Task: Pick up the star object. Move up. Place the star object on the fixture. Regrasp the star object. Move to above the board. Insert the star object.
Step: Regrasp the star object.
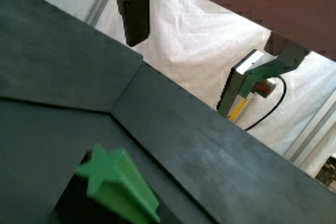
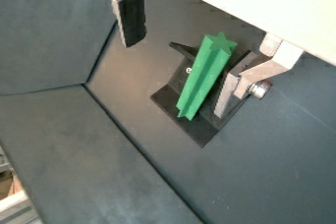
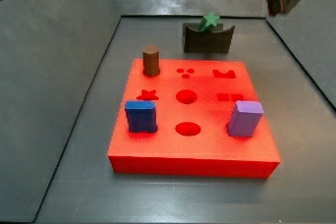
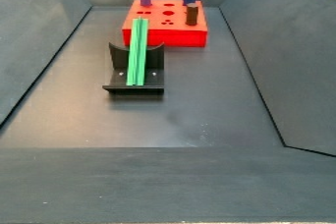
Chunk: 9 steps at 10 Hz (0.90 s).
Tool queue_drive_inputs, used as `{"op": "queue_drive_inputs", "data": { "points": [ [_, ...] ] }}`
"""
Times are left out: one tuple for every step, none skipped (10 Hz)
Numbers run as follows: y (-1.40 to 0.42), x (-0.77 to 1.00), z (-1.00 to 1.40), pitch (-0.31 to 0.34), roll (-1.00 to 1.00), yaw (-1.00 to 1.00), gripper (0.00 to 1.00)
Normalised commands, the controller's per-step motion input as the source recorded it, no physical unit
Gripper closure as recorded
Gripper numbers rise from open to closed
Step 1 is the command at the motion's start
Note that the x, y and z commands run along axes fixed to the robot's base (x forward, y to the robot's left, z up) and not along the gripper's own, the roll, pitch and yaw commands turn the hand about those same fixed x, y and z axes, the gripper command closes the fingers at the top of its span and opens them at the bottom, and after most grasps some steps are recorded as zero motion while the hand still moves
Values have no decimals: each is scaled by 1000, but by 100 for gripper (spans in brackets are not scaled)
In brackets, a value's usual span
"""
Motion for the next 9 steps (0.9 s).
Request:
{"op": "queue_drive_inputs", "data": {
  "points": [
    [8,212,-1000,-5,113,134,0],
    [1,220,-1000,-14,113,118,0],
    [-8,224,-1000,-18,112,101,0],
    [-19,229,-1000,-19,109,88,0],
    [-31,238,-1000,-16,108,74,0],
    [-37,218,-887,-11,107,61,0],
    [-39,178,-688,1,105,52,0],
    [-38,145,-544,11,104,51,0],
    [-42,117,-402,15,107,54,0]
  ]
}}
